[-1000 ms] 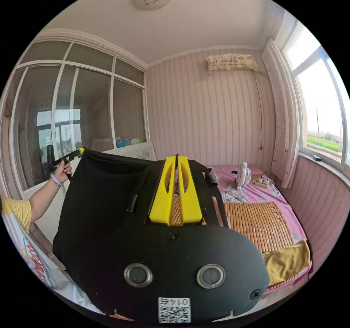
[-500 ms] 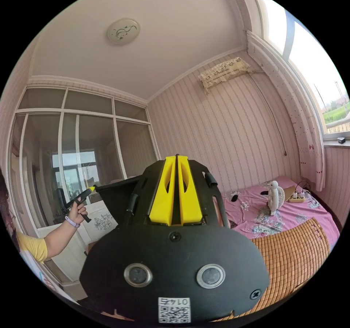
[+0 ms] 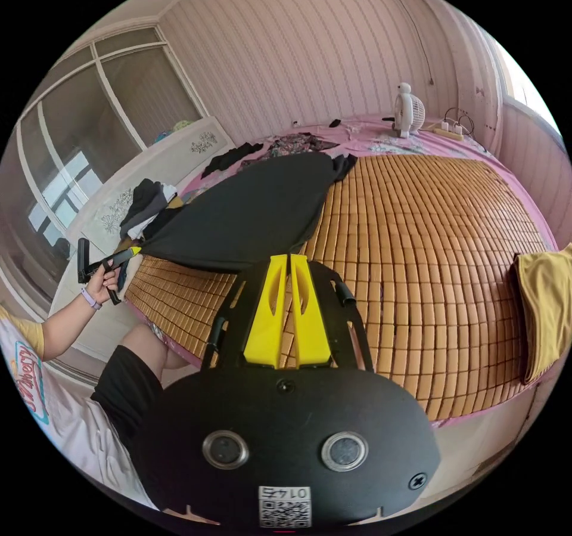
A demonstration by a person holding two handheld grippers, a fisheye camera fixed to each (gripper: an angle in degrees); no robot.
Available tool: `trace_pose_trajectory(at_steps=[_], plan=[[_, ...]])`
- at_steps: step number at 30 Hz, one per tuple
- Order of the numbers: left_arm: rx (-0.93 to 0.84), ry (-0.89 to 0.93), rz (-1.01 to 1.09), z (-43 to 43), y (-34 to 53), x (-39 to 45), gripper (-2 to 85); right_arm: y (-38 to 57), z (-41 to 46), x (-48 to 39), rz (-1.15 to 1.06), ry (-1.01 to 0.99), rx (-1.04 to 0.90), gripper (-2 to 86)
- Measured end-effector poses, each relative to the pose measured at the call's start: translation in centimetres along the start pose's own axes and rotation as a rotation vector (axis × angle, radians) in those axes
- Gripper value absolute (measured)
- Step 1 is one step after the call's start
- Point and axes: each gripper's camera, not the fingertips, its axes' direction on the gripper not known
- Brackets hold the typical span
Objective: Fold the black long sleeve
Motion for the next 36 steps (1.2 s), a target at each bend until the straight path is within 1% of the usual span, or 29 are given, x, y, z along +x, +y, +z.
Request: trace_pose_trajectory(at_steps=[4,7,9,13,18,21,24,31,33,36], plan=[[-0.14,0.025,-0.1,3.9,3.4,-3.9,-0.7,1.3,5.5,3.6,0.094,0.092,-0.251,0.7],[-0.24,0.005,-0.07,5.7,4.7,-4.8,-0.7,1.2,7.5,5.9,0.125,0.087,-0.338,0.7],[-0.289,-0.017,-0.019,6.2,5.2,-5.1,-0.7,1.0,8.1,7.4,0.137,0.105,-0.36,0.7],[-0.376,0.018,-0.05,6.6,5.7,-6.6,-0.7,0.9,9.2,10.7,0.151,0.102,-0.4,0.7],[-0.455,-0.005,-0.003,6.4,6.4,-7.5,-0.7,0.8,9.6,13.8,0.173,0.094,-0.421,0.6],[-0.48,-0.011,0.041,6.2,7.2,-7.5,-0.6,1.1,10.1,15.2,0.156,0.118,-0.446,0.6],[-0.467,-0.003,0.067,5.3,7.6,-7.7,-0.6,1.7,10.8,16.3,0.115,0.143,-0.492,0.6],[-0.439,0.008,-0.012,2.7,9.0,-9.7,-0.6,3.2,11.5,19.0,0.096,0.162,-0.509,0.6],[-0.394,-0.006,-0.054,1.5,9.9,-10.2,-0.6,3.7,11.9,19.7,0.109,0.163,-0.513,0.6],[-0.351,-0.026,-0.052,0.3,10.8,-10.4,-0.6,4.8,12.7,20.3,0.092,0.203,-0.533,0.6]])
